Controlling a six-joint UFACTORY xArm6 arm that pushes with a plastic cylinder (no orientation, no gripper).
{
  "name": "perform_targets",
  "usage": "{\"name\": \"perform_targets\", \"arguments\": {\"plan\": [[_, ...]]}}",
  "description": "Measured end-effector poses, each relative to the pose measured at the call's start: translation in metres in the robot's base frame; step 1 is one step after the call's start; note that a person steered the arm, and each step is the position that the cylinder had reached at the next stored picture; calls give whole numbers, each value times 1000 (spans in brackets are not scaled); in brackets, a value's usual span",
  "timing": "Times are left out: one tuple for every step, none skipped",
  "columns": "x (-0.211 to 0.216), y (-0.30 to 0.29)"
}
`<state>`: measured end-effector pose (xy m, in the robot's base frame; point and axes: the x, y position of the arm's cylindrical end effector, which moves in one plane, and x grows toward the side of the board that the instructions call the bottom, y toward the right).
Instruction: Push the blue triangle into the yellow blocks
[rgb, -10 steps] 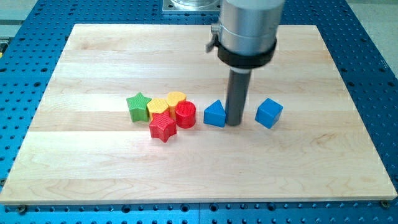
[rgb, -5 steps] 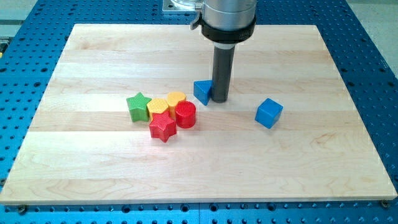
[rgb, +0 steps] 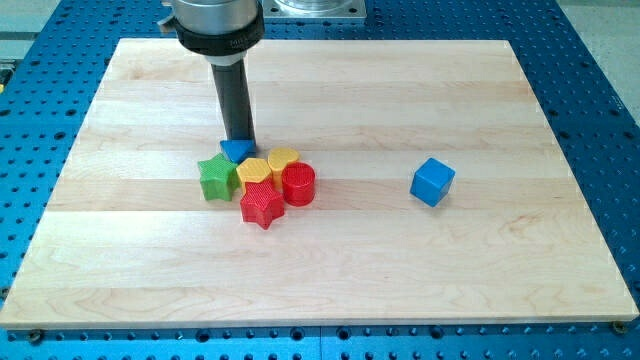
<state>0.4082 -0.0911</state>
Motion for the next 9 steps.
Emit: {"name": "perform_targets", "arguments": {"plan": [[-6,-17],[-3,-29],[-2,-55],[6,-42],[5,-31],[5,-26],[5,-20],[5,-17],[5,-22]]}}
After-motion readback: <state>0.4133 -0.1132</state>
